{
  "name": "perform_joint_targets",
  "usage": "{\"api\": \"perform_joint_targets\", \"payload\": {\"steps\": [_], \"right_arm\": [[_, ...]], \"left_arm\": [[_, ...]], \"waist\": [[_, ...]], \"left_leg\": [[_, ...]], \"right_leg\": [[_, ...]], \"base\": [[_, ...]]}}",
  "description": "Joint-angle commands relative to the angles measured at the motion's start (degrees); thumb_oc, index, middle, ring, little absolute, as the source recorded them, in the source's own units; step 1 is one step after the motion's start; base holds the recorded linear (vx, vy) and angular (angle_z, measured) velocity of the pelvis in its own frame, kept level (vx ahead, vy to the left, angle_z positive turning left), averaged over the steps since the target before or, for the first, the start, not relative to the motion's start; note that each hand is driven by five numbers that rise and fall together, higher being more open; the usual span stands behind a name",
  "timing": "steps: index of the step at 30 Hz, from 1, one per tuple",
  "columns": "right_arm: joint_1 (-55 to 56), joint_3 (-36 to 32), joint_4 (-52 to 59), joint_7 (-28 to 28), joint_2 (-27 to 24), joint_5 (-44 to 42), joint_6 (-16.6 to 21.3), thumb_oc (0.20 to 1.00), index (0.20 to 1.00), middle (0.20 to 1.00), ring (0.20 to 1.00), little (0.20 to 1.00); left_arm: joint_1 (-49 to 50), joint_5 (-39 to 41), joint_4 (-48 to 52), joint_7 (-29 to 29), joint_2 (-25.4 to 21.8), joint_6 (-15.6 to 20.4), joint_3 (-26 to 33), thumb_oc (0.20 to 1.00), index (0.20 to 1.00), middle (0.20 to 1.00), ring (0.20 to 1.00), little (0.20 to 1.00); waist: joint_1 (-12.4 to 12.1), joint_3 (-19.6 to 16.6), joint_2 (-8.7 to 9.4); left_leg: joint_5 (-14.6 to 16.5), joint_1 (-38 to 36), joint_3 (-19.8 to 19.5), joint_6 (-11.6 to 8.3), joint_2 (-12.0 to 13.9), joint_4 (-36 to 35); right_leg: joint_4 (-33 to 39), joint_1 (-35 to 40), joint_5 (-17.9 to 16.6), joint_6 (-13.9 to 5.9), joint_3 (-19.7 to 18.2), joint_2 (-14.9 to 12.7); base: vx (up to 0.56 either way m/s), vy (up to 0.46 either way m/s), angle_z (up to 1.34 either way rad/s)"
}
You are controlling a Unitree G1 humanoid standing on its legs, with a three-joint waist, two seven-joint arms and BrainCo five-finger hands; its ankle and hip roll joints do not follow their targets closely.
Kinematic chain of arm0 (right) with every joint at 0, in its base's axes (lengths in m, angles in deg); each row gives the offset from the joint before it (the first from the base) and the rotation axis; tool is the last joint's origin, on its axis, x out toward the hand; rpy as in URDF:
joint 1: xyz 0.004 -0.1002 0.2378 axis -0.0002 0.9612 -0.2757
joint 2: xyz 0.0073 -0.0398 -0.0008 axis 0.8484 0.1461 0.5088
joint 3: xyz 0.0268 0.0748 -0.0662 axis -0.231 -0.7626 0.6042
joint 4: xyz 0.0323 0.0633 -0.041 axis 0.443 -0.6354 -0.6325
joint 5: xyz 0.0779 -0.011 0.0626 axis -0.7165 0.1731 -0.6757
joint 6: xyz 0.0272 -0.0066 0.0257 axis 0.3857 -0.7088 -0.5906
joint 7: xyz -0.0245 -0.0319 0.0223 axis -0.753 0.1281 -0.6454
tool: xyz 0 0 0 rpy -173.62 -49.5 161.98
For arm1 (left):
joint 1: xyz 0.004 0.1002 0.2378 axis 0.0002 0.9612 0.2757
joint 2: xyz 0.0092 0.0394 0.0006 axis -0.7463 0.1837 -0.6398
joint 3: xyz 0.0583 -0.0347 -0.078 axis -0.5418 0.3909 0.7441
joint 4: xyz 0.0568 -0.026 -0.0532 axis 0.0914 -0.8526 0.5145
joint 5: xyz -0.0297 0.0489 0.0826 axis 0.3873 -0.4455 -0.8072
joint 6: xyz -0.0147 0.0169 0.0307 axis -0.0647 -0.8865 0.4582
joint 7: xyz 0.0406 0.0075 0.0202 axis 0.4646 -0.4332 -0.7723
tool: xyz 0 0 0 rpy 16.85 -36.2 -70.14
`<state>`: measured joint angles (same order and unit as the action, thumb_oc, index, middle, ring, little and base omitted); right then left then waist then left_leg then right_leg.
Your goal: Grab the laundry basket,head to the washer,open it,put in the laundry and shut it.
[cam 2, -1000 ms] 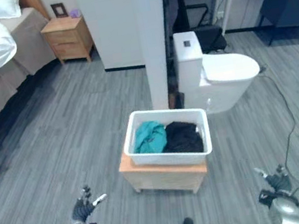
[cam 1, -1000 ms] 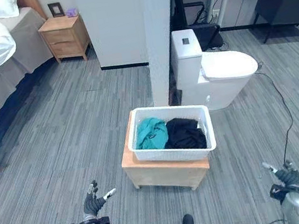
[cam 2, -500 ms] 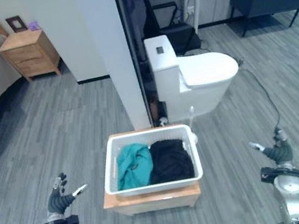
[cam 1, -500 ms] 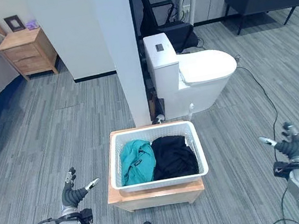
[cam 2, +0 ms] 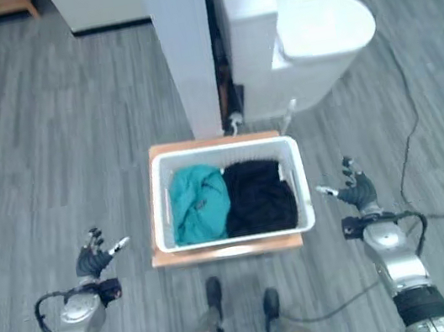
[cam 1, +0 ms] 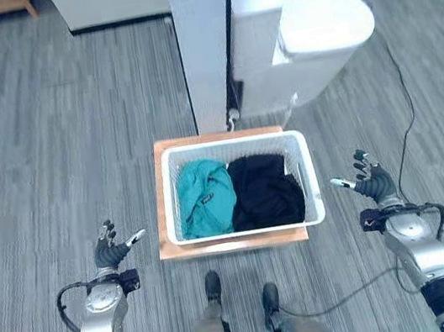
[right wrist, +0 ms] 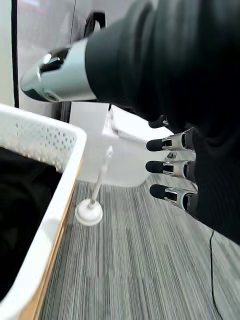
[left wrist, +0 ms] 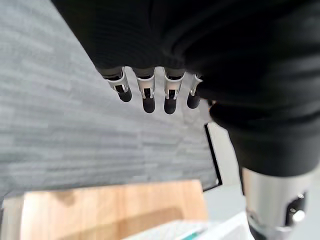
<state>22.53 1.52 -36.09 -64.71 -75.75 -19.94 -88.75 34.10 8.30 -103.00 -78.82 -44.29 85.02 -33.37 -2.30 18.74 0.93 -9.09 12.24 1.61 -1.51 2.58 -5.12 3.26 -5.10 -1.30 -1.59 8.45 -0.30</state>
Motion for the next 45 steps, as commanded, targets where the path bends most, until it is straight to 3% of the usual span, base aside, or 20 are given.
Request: {"api": "perform_joint_targets", "payload": {"steps": [1,17,32,45], "right_arm": [[-1.5,-0.9,4.7,-1.9,-3.8,-2.8,2.6,1.000,1.000,1.000,1.000,1.000],[-5.7,0.3,-0.4,-5.7,-3.9,0.7,1.7,1.000,1.000,1.000,1.000,1.000],[-15.4,6.2,-6.8,-7.1,-2.1,-0.8,1.3,1.000,1.000,1.000,1.000,1.000],[-21.1,9.7,-10.2,-7.2,-1.8,-0.5,0.2,1.000,1.000,1.000,1.000,1.000]], "left_arm": [[-4.1,2.6,1.8,-0.3,-3.7,2.0,-1.4,1.000,1.000,1.000,1.000,1.000],[-26.7,-4.6,-3.1,-5.4,-5.5,-0.2,-7.4,1.000,1.000,1.000,1.000,1.000],[-35.5,-4.6,-12.9,-6.3,-4.8,-2.1,-12.3,1.000,1.000,1.000,1.000,1.000],[-41.5,-14.3,-15.4,-6.8,-6.9,-5.2,-17.3,1.000,1.000,1.000,1.000,1.000]], "waist": [[0.4,-0.9,1.48],[2.3,2.6,0.34],[2.0,5.9,-0.07],[1.5,6.7,-0.29]], "left_leg": [[6.8,-1.4,-0.6,-1.50,3.1,3.7],[3.9,2.5,-0.9,-2.75,3.1,0.3],[3.8,4.0,-0.9,-2.48,2.7,1.2],[3.6,5.1,-1.3,-2.73,2.7,0.6]], "right_leg": [[-2.7,-6.0,-3.1,-4.35,1.8,-7.6],[-2.3,-10.7,-4.4,-4.90,2.9,-8.2],[-2.6,-12.0,-4.8,-4.89,3.1,-8.9],[-2.2,-12.6,-4.9,-4.97,3.7,-9.0]], "base": [[-0.06,-0.016,0.03],[-0.02,-0.013,0.05],[-0.01,0.000,0.00],[0.00,-0.004,0.04]]}}
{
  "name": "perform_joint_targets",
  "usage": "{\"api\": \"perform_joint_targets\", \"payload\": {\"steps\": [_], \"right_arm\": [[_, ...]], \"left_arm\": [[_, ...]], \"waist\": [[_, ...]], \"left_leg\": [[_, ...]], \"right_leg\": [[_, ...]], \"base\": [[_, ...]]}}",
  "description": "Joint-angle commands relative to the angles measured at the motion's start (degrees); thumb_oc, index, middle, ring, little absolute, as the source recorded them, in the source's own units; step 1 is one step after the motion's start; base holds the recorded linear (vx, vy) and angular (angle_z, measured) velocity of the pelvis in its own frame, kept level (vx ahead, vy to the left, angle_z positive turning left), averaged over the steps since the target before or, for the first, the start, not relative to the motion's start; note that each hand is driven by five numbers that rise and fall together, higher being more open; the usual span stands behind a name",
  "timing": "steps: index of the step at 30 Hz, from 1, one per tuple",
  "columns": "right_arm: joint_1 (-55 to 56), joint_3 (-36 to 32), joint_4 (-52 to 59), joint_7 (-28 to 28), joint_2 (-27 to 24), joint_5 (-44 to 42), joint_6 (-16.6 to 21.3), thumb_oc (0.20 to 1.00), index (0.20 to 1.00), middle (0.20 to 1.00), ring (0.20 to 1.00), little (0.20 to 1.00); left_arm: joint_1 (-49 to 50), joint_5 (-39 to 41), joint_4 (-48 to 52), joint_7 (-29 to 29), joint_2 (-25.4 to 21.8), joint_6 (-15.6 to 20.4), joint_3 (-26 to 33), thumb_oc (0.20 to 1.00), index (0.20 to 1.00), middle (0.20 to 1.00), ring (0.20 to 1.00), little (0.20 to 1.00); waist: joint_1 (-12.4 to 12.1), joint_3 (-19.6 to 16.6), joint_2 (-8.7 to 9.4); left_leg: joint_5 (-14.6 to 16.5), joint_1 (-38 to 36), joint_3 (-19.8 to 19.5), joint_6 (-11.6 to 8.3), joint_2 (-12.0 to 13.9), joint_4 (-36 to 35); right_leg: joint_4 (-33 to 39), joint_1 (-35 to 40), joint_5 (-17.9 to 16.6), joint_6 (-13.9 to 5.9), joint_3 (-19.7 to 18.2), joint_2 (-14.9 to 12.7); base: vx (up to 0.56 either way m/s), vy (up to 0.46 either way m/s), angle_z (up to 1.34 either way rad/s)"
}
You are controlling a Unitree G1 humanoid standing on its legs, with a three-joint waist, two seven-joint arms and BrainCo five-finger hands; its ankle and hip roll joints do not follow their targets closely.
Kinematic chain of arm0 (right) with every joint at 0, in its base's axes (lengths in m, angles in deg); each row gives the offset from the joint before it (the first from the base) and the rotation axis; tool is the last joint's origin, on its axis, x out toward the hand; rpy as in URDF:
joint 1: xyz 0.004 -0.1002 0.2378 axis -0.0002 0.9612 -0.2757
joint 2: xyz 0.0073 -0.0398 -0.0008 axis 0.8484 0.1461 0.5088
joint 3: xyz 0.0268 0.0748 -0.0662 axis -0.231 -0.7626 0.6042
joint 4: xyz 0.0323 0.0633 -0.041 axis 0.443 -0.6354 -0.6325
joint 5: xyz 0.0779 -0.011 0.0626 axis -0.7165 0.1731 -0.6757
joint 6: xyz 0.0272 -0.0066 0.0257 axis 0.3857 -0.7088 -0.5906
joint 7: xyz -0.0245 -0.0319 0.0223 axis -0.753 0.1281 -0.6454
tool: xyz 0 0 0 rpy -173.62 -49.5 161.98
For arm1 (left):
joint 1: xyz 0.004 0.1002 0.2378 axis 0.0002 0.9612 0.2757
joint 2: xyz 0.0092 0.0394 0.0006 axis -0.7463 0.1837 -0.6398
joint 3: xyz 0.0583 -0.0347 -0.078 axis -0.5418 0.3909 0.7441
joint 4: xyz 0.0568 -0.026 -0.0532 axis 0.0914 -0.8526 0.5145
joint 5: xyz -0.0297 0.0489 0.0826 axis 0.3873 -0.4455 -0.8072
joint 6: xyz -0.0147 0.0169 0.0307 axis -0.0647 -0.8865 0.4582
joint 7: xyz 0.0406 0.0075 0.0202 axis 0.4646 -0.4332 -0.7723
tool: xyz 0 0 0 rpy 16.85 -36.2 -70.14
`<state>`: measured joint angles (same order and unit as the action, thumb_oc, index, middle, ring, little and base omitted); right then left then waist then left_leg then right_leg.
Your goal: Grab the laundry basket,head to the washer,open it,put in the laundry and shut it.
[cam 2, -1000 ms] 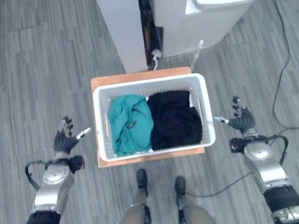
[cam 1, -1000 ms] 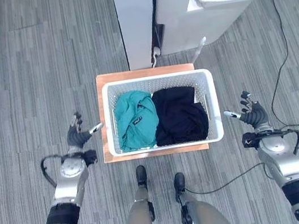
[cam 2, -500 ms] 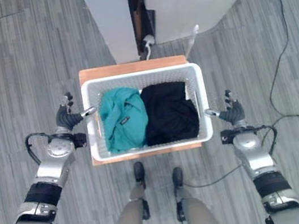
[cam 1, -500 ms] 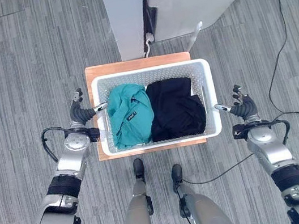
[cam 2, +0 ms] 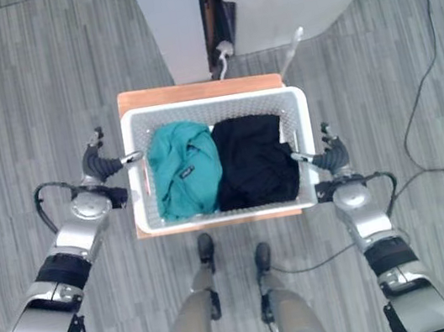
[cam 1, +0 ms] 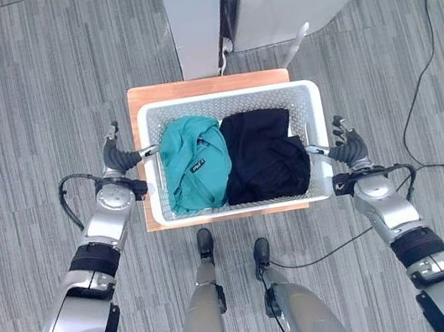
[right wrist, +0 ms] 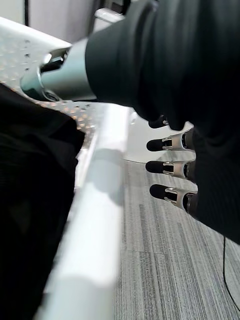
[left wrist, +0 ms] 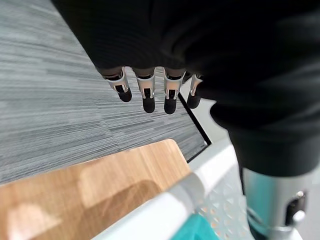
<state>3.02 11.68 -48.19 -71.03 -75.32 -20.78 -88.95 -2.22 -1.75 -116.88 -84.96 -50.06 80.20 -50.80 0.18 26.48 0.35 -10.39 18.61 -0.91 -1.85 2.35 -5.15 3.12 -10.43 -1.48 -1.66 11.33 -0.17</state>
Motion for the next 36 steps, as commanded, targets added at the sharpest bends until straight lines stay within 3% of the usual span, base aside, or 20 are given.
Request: {"api": "perform_joint_targets", "payload": {"steps": [1,5,11,13,17,20,23,28,30,32,33,35,36], "right_arm": [[-1.6,-0.4,1.8,-0.9,-2.2,0.4,0.4,1.000,1.000,1.000,1.000,1.000],[-4.6,0.9,-1.7,-0.7,-2.6,2.0,-2.4,1.000,1.000,1.000,1.000,1.000],[-11.1,3.8,-8.4,-0.2,-1.9,2.1,-5.5,1.000,1.000,1.000,1.000,1.000],[-13.2,4.8,-10.6,-0.1,-1.0,1.3,-5.9,1.000,1.000,1.000,1.000,1.000],[-17.8,9.0,-14.6,0.0,1.1,-1.7,-6.1,1.000,1.000,1.000,1.000,1.000],[-19.8,11.2,-16.6,-0.5,1.4,-2.9,-6.4,1.000,1.000,1.000,1.000,1.000],[-21.5,13.3,-19.5,-0.4,1.7,-2.9,-6.9,1.000,1.000,1.000,1.000,1.000],[-24.7,16.3,-25.5,1.1,3.6,-1.6,-7.2,1.000,1.000,1.000,1.000,1.000],[-27.2,18.8,-31.2,2.8,6.1,-0.6,-6.9,1.000,1.000,1.000,1.000,1.000],[-27.3,18.8,-31.2,2.8,6.1,-0.6,-6.9,1.000,1.000,1.000,1.000,1.000],[-30.1,21.0,-37.3,4.9,8.7,-0.9,-5.8,1.000,1.000,1.000,1.000,1.000],[-30.9,21.7,-38.6,5.3,9.4,-1.2,-5.3,1.000,1.000,1.000,1.000,1.000],[-31.4,22.2,-39.4,5.5,9.9,-1.5,-5.0,1.000,1.000,1.000,1.000,1.000]], "left_arm": [[-5.2,-4.3,-1.5,-0.6,-1.1,-0.4,0.1,1.000,1.000,1.000,1.000,1.000],[-6.9,-9.2,-1.0,1.3,-2.3,-3.3,-2.9,1.000,1.000,1.000,1.000,1.000],[-6.6,-6.3,-3.4,4.7,-0.1,-6.7,-5.4,1.000,1.000,1.000,1.000,1.000],[-6.1,-1.5,-4.8,5.6,1.7,-6.5,-6.2,1.000,1.000,1.000,1.000,1.000],[-6.1,19.4,-4.8,8.7,7.0,-2.0,-11.7,1.000,1.000,1.000,1.000,1.000],[-7.3,27.4,-1.0,8.2,6.4,-0.4,-16.9,1.000,1.000,1.000,1.000,1.000],[-10.1,30.3,-1.1,7.5,5.9,-0.3,-20.4,1.000,1.000,1.000,1.000,1.000],[-14.4,25.4,-9.8,8.5,8.0,-1.9,-21.7,1.000,1.000,1.000,1.000,1.000],[-20.1,15.0,-24.6,10.0,10.4,-3.3,-21.8,1.000,1.000,1.000,1.000,1.000],[-20.2,15.0,-24.7,10.1,10.4,-3.3,-21.8,1.000,1.000,1.000,1.000,1.000],[-27.2,4.2,-38.4,9.0,11.0,-3.4,-23.7,1.000,1.000,1.000,1.000,1.000],[-28.7,2.0,-40.8,8.8,11.0,-3.3,-24.1,1.000,1.000,1.000,1.000,1.000],[-29.6,0.5,-42.6,8.6,10.7,-3.3,-24.3,0.570,0.570,0.570,0.570,0.570]], "waist": [[-1.0,-1.0,0.31],[-1.3,-1.0,-0.10],[-1.7,-0.9,-0.69],[-1.7,-0.9,-0.86],[-1.0,-0.5,-1.09],[-0.7,-1.1,-1.13],[-0.4,-1.5,-1.04],[-0.2,-1.9,-0.92],[-0.2,-1.7,-0.63],[-0.1,-1.8,-0.61],[0.1,-1.3,0.11],[0.3,-1.3,0.40],[0.5,-1.2,0.65]], "left_leg": [[4.9,-1.3,1.2,-2.39,2.9,0.6],[5.0,-1.2,1.3,-2.41,2.9,0.6],[5.2,-0.9,1.5,-2.50,2.7,1.3],[5.2,-0.8,1.7,-2.61,2.7,1.5],[4.8,-1.1,2.0,-2.82,2.7,1.4],[4.5,-1.4,2.2,-2.83,2.7,1.0],[4.7,-1.7,2.3,-2.76,2.6,1.1],[4.9,-2.2,2.4,-2.58,2.7,1.3],[5.4,-2.6,2.8,-2.44,2.9,1.8],[5.2,-2.3,2.7,-2.41,2.9,1.8],[5.5,-2.4,2.9,-2.41,3.3,2.5],[5.3,-2.0,2.9,-2.42,3.3,2.5],[5.2,-2.0,2.9,-2.45,3.4,2.5]], "right_leg": [[-2.0,-7.3,-4.7,-4.90,0.8,-9.1],[-2.0,-7.2,-4.6,-4.83,1.2,-9.2],[-1.9,-6.8,-4.6,-4.79,1.6,-9.3],[-1.8,-6.8,-4.9,-4.90,1.8,-9.4],[-1.7,-6.3,-5.1,-5.06,2.2,-9.3],[-1.5,-5.9,-5.2,-5.23,2.5,-9.3],[-1.6,-5.6,-5.2,-5.30,2.5,-9.2],[-2.1,-5.7,-5.0,-5.27,2.2,-9.2],[-2.7,-5.9,-4.7,-5.21,1.7,-8.9],[-2.7,-6.1,-4.8,-5.23,1.7,-9.0],[-3.1,-6.4,-4.6,-5.18,1.2,-8.7],[-3.1,-6.8,-4.7,-5.16,1.2,-8.7],[-3.1,-6.9,-4.8,-5.13,1.1,-8.6]], "base": [[0.00,0.000,0.00],[0.00,0.000,0.00],[0.00,0.000,0.00],[0.00,0.000,0.00],[0.01,-0.001,0.00],[0.02,-0.005,0.00],[0.00,0.000,0.00],[0.00,0.000,0.00],[0.00,0.000,0.00],[0.00,-0.001,-0.05],[0.00,-0.007,-0.09],[0.00,-0.005,-0.12],[0.00,-0.012,-0.21]]}}
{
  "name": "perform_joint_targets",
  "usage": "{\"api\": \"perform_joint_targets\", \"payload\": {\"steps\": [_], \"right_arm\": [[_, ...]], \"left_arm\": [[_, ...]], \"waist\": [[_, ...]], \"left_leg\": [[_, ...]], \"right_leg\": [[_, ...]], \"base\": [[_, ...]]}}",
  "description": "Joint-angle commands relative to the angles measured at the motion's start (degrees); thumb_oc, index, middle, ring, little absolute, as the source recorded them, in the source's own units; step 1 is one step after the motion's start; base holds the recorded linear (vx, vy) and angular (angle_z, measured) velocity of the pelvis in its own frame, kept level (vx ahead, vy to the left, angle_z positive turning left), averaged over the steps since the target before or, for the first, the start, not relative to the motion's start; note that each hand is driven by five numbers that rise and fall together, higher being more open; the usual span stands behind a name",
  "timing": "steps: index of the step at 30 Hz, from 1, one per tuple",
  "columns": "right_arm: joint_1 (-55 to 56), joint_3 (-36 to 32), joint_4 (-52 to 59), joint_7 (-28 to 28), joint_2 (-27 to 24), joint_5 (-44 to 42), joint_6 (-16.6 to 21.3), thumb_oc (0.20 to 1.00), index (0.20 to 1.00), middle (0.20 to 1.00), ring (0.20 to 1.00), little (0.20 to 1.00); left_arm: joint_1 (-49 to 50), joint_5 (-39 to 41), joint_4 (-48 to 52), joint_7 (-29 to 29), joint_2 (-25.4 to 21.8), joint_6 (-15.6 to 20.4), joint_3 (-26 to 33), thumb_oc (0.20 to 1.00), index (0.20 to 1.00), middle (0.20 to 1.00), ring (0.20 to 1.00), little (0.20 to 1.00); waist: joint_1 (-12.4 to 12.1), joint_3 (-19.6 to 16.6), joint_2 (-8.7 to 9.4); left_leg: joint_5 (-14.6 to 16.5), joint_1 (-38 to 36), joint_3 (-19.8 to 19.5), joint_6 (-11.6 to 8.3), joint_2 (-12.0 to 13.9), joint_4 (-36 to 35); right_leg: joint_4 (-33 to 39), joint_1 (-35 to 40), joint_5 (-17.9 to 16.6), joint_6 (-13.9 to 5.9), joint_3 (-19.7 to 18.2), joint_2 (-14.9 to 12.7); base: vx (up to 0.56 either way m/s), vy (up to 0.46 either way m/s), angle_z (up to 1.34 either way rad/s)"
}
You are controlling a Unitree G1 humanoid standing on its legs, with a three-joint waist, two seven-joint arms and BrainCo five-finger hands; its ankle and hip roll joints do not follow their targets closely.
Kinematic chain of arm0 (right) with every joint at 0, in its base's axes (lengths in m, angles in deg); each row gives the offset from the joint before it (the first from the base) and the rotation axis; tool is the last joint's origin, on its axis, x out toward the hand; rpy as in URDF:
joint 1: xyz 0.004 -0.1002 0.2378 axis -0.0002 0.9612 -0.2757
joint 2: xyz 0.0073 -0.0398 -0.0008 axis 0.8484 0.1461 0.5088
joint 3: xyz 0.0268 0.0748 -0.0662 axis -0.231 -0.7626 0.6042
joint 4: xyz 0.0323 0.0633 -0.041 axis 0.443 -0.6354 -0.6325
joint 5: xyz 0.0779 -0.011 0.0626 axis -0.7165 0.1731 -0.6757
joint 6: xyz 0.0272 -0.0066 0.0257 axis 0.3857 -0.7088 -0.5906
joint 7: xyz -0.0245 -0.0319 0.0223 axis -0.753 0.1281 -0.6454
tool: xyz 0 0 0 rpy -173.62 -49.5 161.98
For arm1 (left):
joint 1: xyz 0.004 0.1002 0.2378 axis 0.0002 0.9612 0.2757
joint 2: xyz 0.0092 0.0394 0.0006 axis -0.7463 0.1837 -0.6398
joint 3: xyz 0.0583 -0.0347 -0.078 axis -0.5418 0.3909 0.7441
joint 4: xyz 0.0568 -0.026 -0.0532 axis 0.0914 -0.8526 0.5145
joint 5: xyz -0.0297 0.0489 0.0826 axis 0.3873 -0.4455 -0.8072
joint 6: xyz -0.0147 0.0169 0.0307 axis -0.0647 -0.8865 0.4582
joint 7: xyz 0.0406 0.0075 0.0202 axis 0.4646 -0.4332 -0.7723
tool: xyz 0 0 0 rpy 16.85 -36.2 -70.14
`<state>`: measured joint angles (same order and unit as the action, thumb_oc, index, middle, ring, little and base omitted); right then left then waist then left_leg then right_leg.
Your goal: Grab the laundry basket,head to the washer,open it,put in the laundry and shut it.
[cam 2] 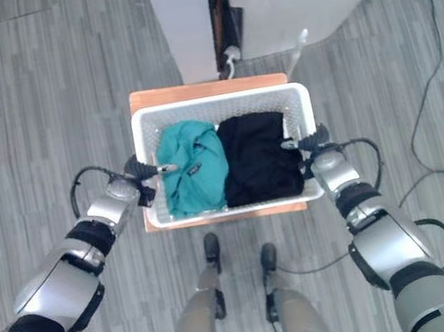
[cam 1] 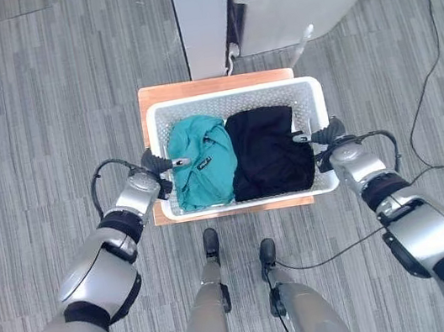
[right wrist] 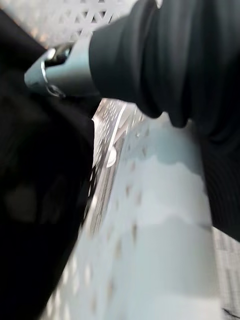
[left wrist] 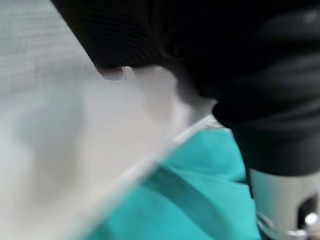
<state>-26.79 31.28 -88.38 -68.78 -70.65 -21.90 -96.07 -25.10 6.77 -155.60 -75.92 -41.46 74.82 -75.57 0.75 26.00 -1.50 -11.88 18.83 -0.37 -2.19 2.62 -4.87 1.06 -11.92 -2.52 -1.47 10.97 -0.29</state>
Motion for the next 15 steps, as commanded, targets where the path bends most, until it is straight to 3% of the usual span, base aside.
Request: {"api": "perform_joint_targets", "payload": {"steps": [1,2,3,5,11,15], "right_arm": [[-2.1,2.9,0.1,3.4,5.7,-0.8,2.5,1.000,1.000,1.000,1.000,1.000],[-2.7,3.4,-1.0,3.5,6.1,-1.7,3.1,0.912,0.912,0.912,0.912,0.912],[-2.7,3.4,-1.1,3.5,6.2,-1.7,3.1,0.843,0.843,0.843,0.843,0.843],[-3.4,3.8,-1.1,3.1,6.3,-2.4,3.7,0.200,0.200,0.200,0.200,0.200],[-3.2,4.0,1.1,1.5,5.1,-1.3,4.2,0.200,0.200,0.200,0.200,0.200],[-1.0,2.1,6.4,-0.8,1.4,2.1,4.3,0.200,0.200,0.200,0.200,0.200]], "left_arm": [[-7.9,-9.7,-4.6,-1.2,1.9,2.3,-0.1,0.373,0.373,0.373,0.373,0.373],[-8.5,-11.8,-5.9,-1.3,1.8,2.3,-0.8,0.200,0.200,0.200,0.200,0.200],[-8.5,-11.8,-5.9,-1.3,1.8,2.3,-0.8,0.200,0.200,0.200,0.200,0.200],[-7.5,-14.7,-6.5,-2.0,2.8,2.4,-1.5,0.200,0.200,0.200,0.200,0.200],[-4.5,-17.9,-4.2,-3.2,5.7,3.0,-1.5,0.200,0.200,0.200,0.200,0.200],[-2.2,-20.4,1.0,-4.2,6.2,3.2,-1.2,0.200,0.200,0.200,0.200,0.200]], "waist": [[0.1,-0.6,2.75],[0.1,-0.5,3.14],[0.1,-0.5,3.15],[0.1,-0.4,3.68],[-0.1,0.1,4.15],[-0.4,-0.2,3.64]], "left_leg": [[6.5,-2.1,2.4,-2.15,3.2,2.1],[6.1,-1.9,2.4,-2.26,3.4,1.6],[6.1,-1.9,2.4,-2.27,3.4,1.6],[5.6,-1.6,2.3,-2.37,3.6,0.7],[5.5,-0.8,1.6,-2.40,3.7,0.0],[5.9,-0.8,1.1,-2.28,3.4,-0.1]], "right_leg": [[-1.0,-5.6,-3.8,-5.33,1.6,-8.3],[-0.8,-5.8,-3.9,-5.36,1.6,-8.1],[-0.8,-5.8,-3.9,-5.36,1.6,-8.1],[-0.5,-6.2,-4.0,-5.35,1.8,-7.9],[0.0,-6.7,-4.0,-5.32,2.1,-7.8],[0.0,-6.3,-3.6,-5.37,2.6,-8.0]], "base": [[0.01,-0.028,-0.25],[0.01,-0.026,-0.18],[0.01,-0.019,-0.07],[0.00,0.000,0.00],[0.00,-0.001,0.01],[0.01,-0.007,0.07]]}}
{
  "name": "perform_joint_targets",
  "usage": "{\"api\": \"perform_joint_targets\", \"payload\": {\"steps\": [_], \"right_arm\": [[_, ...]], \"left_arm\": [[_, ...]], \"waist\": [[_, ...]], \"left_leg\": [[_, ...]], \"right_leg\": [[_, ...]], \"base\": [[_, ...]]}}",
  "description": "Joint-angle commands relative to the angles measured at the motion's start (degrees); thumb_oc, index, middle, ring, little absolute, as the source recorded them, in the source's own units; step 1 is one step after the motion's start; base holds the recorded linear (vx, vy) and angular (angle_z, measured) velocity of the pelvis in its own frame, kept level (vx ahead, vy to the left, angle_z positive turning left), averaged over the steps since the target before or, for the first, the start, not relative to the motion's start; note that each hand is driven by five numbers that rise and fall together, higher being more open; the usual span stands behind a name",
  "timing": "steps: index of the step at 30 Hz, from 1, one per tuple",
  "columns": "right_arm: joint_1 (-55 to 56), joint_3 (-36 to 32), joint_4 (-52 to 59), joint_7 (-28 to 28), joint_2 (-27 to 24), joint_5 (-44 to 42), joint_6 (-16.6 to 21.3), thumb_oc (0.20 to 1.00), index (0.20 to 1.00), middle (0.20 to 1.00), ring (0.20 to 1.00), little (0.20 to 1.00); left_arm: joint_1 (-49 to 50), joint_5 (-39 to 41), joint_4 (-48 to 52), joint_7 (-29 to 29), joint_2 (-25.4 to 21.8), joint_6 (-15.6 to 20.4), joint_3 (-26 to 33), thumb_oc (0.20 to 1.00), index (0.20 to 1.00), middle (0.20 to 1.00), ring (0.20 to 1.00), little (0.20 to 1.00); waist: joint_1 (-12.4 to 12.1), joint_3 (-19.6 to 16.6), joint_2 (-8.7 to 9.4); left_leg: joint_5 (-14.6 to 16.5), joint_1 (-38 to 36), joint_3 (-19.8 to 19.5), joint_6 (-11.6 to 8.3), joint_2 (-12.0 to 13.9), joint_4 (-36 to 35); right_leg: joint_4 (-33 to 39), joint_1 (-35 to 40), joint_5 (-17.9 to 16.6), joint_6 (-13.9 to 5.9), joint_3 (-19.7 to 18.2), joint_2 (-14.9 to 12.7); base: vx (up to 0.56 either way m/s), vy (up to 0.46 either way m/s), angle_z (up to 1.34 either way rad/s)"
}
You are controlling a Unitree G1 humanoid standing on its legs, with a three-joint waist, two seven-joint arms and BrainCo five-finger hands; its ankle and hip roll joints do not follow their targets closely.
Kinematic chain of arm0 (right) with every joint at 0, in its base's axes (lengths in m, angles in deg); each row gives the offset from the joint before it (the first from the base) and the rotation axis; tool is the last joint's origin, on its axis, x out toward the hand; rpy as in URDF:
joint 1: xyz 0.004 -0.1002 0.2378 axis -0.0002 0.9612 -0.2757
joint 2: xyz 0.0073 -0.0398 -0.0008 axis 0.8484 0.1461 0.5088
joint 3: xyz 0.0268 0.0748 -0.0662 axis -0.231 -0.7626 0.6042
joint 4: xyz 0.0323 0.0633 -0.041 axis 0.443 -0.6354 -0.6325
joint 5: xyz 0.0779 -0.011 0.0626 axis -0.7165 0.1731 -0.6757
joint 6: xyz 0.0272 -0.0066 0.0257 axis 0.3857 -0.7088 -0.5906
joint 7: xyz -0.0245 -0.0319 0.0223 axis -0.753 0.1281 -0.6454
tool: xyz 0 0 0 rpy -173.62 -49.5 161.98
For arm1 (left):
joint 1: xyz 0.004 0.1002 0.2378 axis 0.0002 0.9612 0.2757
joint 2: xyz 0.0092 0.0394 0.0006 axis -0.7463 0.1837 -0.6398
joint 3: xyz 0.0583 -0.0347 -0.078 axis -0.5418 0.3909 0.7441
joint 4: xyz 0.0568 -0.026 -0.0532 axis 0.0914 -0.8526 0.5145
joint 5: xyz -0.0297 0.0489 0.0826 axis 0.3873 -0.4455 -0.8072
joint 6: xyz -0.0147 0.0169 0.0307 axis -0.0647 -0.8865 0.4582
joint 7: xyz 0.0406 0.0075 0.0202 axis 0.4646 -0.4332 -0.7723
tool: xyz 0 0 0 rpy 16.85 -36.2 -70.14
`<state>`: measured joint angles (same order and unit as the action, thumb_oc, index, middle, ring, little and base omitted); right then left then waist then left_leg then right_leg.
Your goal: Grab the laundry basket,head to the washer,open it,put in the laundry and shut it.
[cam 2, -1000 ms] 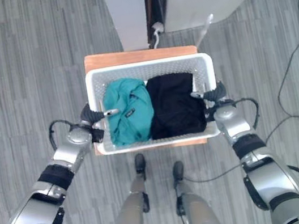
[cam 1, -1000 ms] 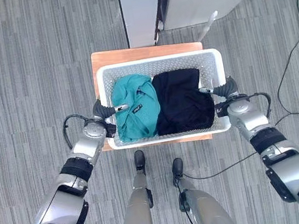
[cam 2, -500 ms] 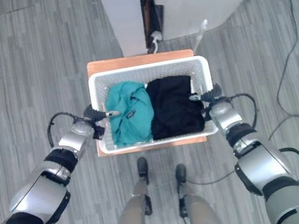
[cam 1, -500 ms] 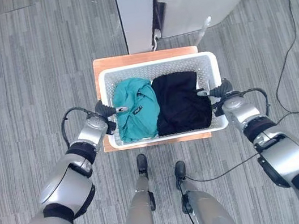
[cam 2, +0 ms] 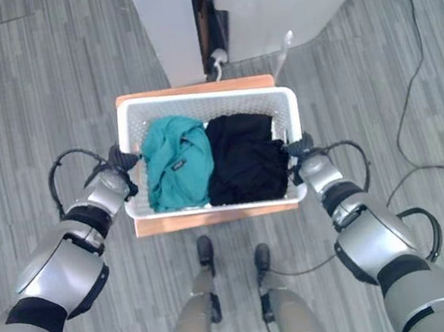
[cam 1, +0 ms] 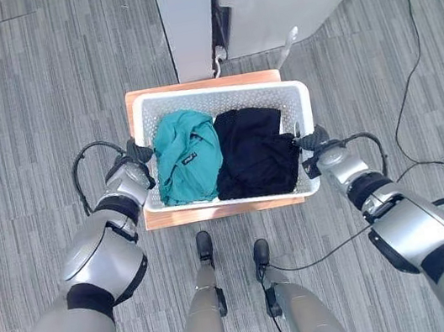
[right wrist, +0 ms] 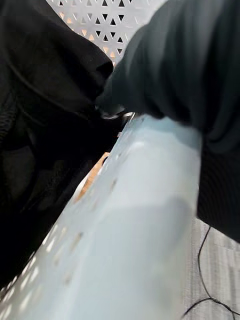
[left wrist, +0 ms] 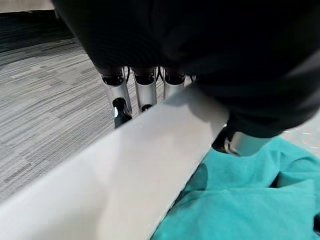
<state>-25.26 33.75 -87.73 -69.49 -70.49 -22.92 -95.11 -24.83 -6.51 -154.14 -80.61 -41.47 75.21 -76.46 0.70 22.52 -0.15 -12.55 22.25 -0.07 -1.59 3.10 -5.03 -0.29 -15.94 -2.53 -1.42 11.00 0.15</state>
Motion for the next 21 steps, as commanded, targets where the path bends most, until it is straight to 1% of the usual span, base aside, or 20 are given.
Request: {"api": "perform_joint_targets", "payload": {"steps": [1,3,4,7,9,10,11,14,16,17,19,21], "right_arm": [[-2.4,-0.4,5.9,-0.1,1.2,3.2,3.3,0.200,0.200,0.200,0.200,0.200],[-0.5,-2.6,8.8,-1.3,-1.4,4.0,3.5,0.200,0.200,0.200,0.200,0.200],[-0.4,-2.7,8.9,-1.3,-1.4,4.0,3.4,0.200,0.200,0.200,0.200,0.200],[5.0,-6.9,14.9,-1.9,-5.3,4.2,3.6,0.200,0.200,0.200,0.200,0.200],[9.2,-9.7,19.5,-1.5,-7.9,4.5,3.4,0.200,0.200,0.200,0.200,0.200],[9.5,-9.8,19.9,-1.5,-7.9,4.6,3.3,0.200,0.200,0.200,0.200,0.200],[14.0,-12.9,24.3,-0.6,-10.5,5.2,3.1,0.200,0.200,0.200,0.200,0.200],[17.0,-14.6,26.3,-0.1,-11.6,5.8,2.8,0.200,0.200,0.200,0.200,0.200],[23.8,-19.2,31.1,1.6,-13.9,6.7,2.5,0.200,0.200,0.200,0.200,0.200],[24.3,-19.4,31.5,1.7,-13.9,6.8,2.4,0.200,0.200,0.200,0.200,0.200],[31.2,-24.1,34.4,4.8,-16.7,8.3,2.0,0.200,0.200,0.200,0.200,0.200],[32.3,-24.7,34.9,5.4,-17.0,8.4,1.8,0.200,0.200,0.200,0.200,0.200]], "left_arm": [[-2.4,-7.1,-0.4,0.4,6.3,2.8,-0.3,0.200,0.200,0.200,0.200,0.200],[-1.5,-8.7,2.5,-0.5,5.5,2.8,0.2,0.200,0.200,0.200,0.200,0.200],[-1.4,-8.7,2.6,-0.5,5.6,2.8,0.2,0.200,0.200,0.200,0.200,0.200],[1.6,-11.7,8.1,-0.8,2.9,2.5,1.2,0.200,0.200,0.200,0.200,0.200],[3.8,-12.8,12.4,-0.6,0.2,2.4,2.3,0.200,0.200,0.200,0.200,0.200],[4.1,-12.9,12.7,-0.5,0.2,2.3,2.3,0.200,0.200,0.200,0.200,0.200],[6.8,-14.1,17.6,-0.1,-2.7,2.3,3.4,0.200,0.200,0.200,0.200,0.200],[8.9,-14.6,20.2,0.4,-4.1,2.1,4.0,0.200,0.200,0.200,0.200,0.200],[13.6,-15.8,26.8,1.8,-7.5,2.3,6.5,0.200,0.200,0.200,0.200,0.200],[14.0,-15.9,27.3,2.0,-7.6,2.1,6.6,0.200,0.200,0.200,0.200,0.200],[20.7,-14.4,36.7,4.6,-10.7,2.8,10.9,0.200,0.200,0.200,0.200,0.200],[22.1,-13.8,38.6,5.2,-11.2,2.8,11.7,0.200,0.200,0.200,0.200,0.200]], "waist": [[-0.4,3.3,2.27],[-0.6,2.8,1.95],[-0.6,2.8,1.94],[-0.6,1.0,1.47],[-0.6,-0.3,1.23],[-0.7,-0.3,1.25],[-0.6,-1.8,1.20],[-0.7,-2.7,1.30],[-0.5,-5.0,1.45],[-0.6,-5.1,1.47],[-1.1,-8.1,1.49],[-1.3,-8.6,1.48]], "left_leg": [[6.5,-4.2,0.8,-2.88,3.0,0.0],[6.9,-4.6,0.6,-2.79,2.7,0.1],[7.0,-4.6,0.5,-2.79,2.7,0.1],[7.8,-6.0,0.4,-2.66,2.3,0.2],[8.5,-7.2,0.5,-2.53,2.1,0.3],[8.6,-7.4,0.5,-2.53,2.2,0.3],[9.4,-8.9,0.8,-2.40,2.1,0.5],[9.9,-10.2,0.9,-2.30,2.1,0.5],[10.8,-12.8,1.1,-2.33,2.4,0.7],[10.9,-13.1,1.1,-2.35,2.4,0.6],[11.5,-16.6,0.9,-2.55,3.4,0.7],[11.5,-17.2,0.7,-2.57,3.7,0.6]], "right_leg": [[1.4,-2.2,-3.6,-5.43,2.6,-8.5],[1.4,-1.6,-3.3,-5.51,2.9,-8.7],[1.4,-1.6,-3.3,-5.51,2.9,-8.7],[1.4,0.1,-2.8,-5.79,3.0,-9.0],[1.5,1.4,-2.6,-5.89,3.0,-9.0],[1.5,1.5,-2.6,-5.89,3.0,-9.0],[1.7,3.1,-2.4,-6.02,2.9,-8.8],[2.1,4.4,-2.2,-6.10,2.7,-8.7],[2.9,6.8,-1.8,-6.16,2.3,-8.4],[3.1,7.1,-1.8,-6.15,2.3,-8.4],[2.9,10.2,-0.1,-5.78,2.3,-7.2],[2.5,10.8,0.6,-5.63,2.4,-6.9]], "base": [[0.01,-0.006,0.12],[0.02,-0.007,0.10],[0.03,-0.004,0.04],[0.04,-0.009,0.07],[0.04,-0.011,0.15],[0.05,-0.014,0.13],[0.04,-0.012,0.13],[0.05,-0.021,0.10],[0.05,-0.059,0.00],[0.04,-0.072,-0.01],[0.03,-0.140,-0.05],[0.00,-0.098,-0.09]]}}
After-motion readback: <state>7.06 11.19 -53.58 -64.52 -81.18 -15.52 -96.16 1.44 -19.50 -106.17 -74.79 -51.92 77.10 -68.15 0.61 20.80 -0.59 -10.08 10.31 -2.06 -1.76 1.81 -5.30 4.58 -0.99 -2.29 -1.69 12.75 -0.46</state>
